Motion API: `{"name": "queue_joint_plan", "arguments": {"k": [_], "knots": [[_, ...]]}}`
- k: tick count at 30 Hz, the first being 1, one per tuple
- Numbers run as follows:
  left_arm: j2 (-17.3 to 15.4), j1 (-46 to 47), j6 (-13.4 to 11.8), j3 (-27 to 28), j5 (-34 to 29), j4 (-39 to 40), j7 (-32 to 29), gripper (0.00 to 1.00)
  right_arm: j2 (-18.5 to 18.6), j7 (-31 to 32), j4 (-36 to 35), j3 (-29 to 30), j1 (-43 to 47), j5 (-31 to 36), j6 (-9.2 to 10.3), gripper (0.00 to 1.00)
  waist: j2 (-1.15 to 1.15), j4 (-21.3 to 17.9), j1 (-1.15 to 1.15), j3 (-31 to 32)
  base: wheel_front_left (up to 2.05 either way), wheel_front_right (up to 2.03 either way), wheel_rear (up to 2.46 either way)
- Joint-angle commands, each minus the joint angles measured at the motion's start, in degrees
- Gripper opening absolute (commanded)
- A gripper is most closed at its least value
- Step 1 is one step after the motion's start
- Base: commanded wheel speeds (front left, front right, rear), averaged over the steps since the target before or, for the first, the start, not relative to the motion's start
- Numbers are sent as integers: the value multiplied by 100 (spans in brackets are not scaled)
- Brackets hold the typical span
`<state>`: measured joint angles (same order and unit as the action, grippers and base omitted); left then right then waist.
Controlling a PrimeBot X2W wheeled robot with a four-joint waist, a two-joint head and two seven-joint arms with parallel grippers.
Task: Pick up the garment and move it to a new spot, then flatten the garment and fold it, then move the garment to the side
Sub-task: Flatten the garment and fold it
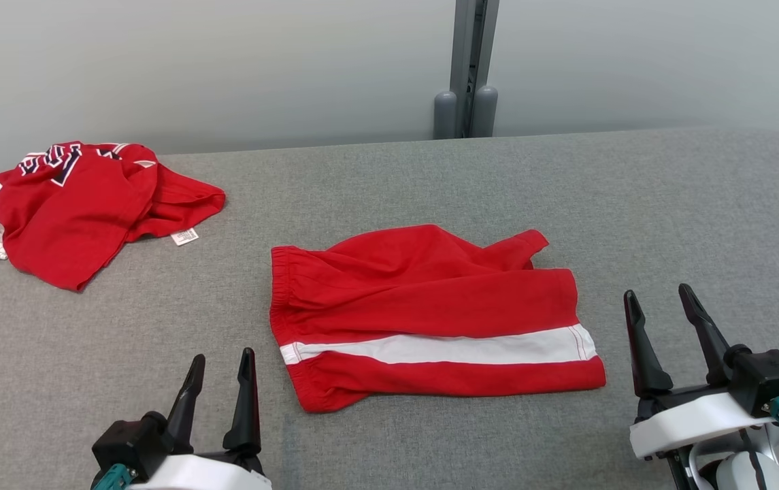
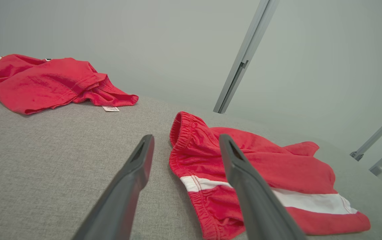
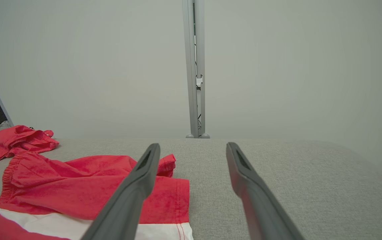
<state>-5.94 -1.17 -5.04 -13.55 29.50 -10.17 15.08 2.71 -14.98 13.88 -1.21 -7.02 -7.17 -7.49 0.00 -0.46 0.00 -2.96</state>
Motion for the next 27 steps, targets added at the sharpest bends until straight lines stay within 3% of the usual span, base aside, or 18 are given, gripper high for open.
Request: {"name": "queue_joint_plan", "arguments": {"k": [1, 13, 27], "knots": [[14, -74, 48, 51, -78, 13, 10, 100, 36, -33, 14, -10, 39, -50, -1, 100, 0, 13, 0, 14, 0, 0, 0], [127, -92, 224, 226, -365, -86, 11, 100, 36, -33, 48, -16, 53, -92, -1, 100, 0, 24, 0, 43, 0, 0, 0], [118, 26, 223, 290, -620, -229, 11, 100, 36, -33, 99, 0, 67, -92, -1, 100, 0, 7, 0, 51, 0, 0, 0]]}}
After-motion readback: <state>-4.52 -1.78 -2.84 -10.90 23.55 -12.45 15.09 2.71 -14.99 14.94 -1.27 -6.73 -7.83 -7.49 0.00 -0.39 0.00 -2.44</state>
